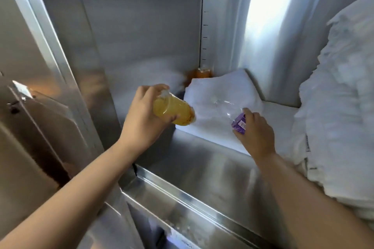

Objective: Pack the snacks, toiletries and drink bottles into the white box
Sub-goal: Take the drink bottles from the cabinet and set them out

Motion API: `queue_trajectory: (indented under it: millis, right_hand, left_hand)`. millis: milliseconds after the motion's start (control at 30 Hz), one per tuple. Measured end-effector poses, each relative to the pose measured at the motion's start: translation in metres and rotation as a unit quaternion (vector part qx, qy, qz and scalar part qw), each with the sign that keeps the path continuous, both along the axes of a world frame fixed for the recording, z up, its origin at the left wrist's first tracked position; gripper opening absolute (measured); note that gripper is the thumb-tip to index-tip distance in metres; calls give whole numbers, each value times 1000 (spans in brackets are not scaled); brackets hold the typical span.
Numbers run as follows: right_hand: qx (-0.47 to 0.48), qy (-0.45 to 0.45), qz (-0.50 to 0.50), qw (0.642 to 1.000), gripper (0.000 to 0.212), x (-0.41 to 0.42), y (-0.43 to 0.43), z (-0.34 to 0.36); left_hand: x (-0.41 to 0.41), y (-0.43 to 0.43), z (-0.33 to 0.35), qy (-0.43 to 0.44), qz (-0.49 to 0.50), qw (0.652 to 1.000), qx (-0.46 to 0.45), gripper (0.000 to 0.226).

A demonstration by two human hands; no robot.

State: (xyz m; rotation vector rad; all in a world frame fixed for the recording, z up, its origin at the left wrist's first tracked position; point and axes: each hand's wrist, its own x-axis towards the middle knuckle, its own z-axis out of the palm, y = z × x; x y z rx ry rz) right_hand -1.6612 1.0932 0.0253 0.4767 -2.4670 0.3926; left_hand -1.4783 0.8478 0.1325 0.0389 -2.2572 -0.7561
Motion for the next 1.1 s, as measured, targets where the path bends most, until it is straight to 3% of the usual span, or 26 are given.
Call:
queue_trajectory:
  millis: [67,367,567,767,867,1000,1100]
  right_hand:
    - [13,-12,21,1000,69,10,-6,1]
    - [-225,-102,161,956,72,138,-81,9]
    - [-247,-185,283,908,70,284,-147,-14]
    - [-237,-247,387,856,73,437,-258,-38]
    - [-219,-286,477,802,73,518,-322,-36]
    - [-195,-327,602,702,67,625,-397,-13]
    - [-191,-341,679,621,65,696,-439,1]
  left_hand:
    - [26,-7,-7,-5,17,1000,1,68]
    - [146,-59,-15,-10,49,999,7,69]
    - [277,-116,-35,-34,87,995,24,67]
    - [466,-186,-55,-67,174,981,57,64]
    - [562,-216,-58,-48,250,960,113,61]
    - [681,-239,-53,15,339,916,215,58]
    - [758,-245,-45,50,416,879,228,58]
